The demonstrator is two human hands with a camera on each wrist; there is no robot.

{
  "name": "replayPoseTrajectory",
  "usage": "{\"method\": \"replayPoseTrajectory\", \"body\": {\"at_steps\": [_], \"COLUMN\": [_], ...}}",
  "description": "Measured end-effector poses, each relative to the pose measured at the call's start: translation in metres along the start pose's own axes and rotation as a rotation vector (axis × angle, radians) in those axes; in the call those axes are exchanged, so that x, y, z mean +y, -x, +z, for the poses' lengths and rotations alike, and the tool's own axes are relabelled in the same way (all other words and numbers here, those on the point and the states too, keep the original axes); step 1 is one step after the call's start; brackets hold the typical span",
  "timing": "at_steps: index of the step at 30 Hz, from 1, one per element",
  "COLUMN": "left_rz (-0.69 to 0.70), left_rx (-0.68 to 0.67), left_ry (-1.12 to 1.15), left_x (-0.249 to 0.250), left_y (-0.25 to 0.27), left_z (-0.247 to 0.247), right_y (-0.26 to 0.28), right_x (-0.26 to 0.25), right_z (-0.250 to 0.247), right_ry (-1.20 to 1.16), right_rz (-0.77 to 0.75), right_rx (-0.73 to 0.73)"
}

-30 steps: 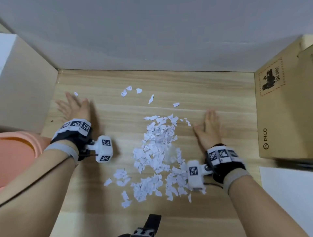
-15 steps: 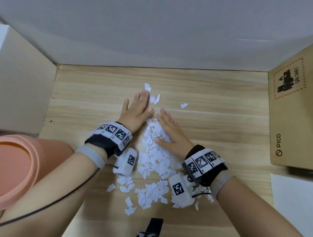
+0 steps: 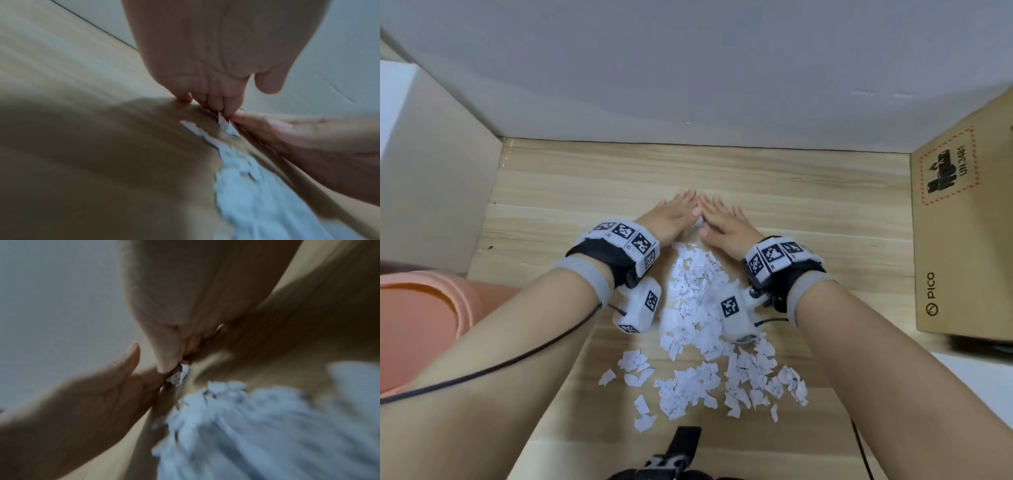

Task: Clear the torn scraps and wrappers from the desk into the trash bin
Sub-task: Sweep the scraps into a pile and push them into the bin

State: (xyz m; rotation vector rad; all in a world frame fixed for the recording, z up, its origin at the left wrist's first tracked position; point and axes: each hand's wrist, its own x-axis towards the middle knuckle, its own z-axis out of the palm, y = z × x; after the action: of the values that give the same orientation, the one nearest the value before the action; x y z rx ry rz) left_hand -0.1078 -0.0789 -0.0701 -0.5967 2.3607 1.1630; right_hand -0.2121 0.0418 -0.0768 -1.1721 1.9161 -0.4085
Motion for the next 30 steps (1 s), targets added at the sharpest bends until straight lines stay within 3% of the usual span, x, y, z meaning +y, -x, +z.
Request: {"method": "replayPoseTrajectory", "body": {"at_steps": [5,11,13,15,17,20,24,30], "left_rz": [0.016,0.015,0.065,0.059,-0.051,-0.303,-0.325,-0.057], "left_rx": [-0.124,-0.179,-0.058,0.201,0.436,0.573,0.486,0.148], "left_ry": [-0.058,-0.148,-0.042,0.182,0.372,0.329,0.157,0.2], "left_x": [0.002,0.001,-0.006,-0.02,-0.039,-0.065,-0.055,-0.009], "left_y": [0.058,0.1,0.112,0.131,0.153,0.171,0.155,0.138], "left_z": [0.039,0.077,0.08,0.084,0.093,0.112,0.142,0.149], "right_y": [0.062,0.114,0.127,0.145,0.166,0.19,0.182,0.148], "right_x": [0.001,-0.006,-0.001,0.011,0.03,0.051,0.03,-0.011], "right_z": [0.039,0.078,0.083,0.086,0.091,0.108,0.137,0.146], "right_ry": [0.054,-0.063,-0.22,-0.431,-0.441,-0.256,-0.144,-0.248], "right_rz": [-0.045,-0.008,0.048,0.175,0.317,0.491,0.412,0.252], "right_rx": [-0.117,-0.062,0.068,0.252,0.417,0.508,0.438,0.266]}}
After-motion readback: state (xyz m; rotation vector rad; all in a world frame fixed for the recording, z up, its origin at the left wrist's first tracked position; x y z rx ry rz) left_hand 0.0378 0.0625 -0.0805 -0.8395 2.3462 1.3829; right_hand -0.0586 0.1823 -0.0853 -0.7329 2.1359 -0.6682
